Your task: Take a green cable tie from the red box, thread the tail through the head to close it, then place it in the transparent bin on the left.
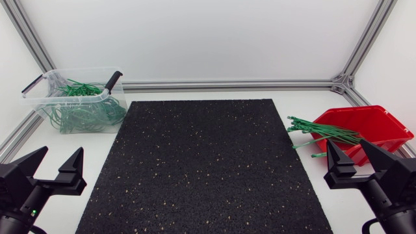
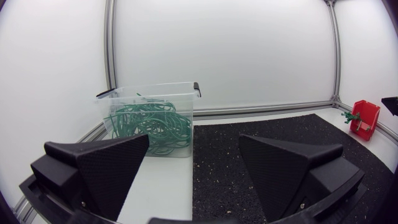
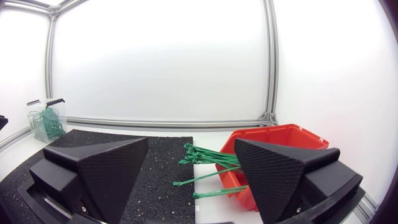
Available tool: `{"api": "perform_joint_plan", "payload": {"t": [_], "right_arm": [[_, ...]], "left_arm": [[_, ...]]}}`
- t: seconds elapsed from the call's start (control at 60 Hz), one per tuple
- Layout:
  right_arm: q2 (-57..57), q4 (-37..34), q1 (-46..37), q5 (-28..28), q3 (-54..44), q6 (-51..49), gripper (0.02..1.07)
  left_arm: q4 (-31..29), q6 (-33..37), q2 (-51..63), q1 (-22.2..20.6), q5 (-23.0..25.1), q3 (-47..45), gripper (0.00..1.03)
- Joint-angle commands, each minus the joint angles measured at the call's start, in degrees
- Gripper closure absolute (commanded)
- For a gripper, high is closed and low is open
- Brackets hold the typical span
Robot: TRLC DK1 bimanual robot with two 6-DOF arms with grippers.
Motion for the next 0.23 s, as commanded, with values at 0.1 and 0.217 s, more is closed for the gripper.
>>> {"api": "perform_joint_plan", "payload": {"t": [0.1,0.217], "right_arm": [[-0.32,0.82,-0.25,-0.05,-1.28,-0.78,0.06],[-0.32,0.82,-0.25,-0.05,-1.28,-0.78,0.06]], "left_arm": [[0.95,-2.48,-3.01,-0.73,0.45,-3.16,0.03],[0.95,-2.48,-3.01,-0.73,0.45,-3.16,0.03]]}}
